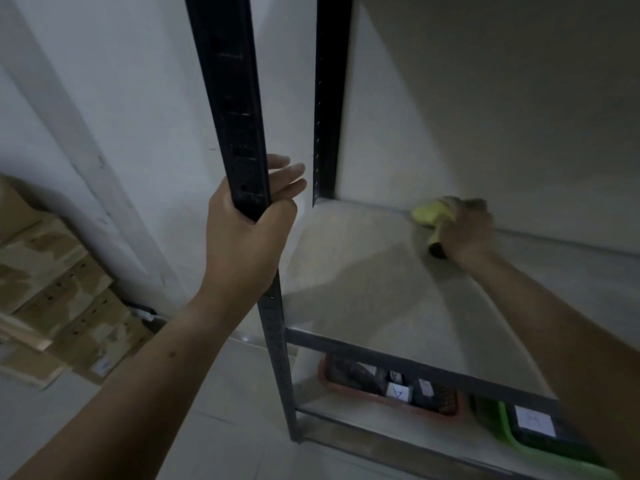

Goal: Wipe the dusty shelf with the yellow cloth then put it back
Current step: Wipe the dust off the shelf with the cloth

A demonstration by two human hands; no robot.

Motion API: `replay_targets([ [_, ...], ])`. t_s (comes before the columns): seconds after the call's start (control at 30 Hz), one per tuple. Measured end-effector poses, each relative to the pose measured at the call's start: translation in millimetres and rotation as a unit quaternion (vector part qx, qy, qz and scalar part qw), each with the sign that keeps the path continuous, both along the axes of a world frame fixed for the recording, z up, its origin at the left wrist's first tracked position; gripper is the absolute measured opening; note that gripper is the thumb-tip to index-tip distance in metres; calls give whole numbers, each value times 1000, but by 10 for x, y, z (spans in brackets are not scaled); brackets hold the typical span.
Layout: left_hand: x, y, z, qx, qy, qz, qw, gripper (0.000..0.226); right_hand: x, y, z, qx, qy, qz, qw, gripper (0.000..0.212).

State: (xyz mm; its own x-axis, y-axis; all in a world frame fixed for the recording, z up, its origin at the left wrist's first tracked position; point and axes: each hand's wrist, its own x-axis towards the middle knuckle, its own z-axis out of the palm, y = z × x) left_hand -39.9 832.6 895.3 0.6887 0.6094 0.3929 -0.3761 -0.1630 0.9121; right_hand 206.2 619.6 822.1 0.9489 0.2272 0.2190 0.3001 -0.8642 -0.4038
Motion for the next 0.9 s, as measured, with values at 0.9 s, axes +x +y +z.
replay_targets([
  [0.9, 44, -2, -53, 7, -17, 21, 1000, 39, -486, 1550, -173, 91, 23, 308, 947, 34],
])
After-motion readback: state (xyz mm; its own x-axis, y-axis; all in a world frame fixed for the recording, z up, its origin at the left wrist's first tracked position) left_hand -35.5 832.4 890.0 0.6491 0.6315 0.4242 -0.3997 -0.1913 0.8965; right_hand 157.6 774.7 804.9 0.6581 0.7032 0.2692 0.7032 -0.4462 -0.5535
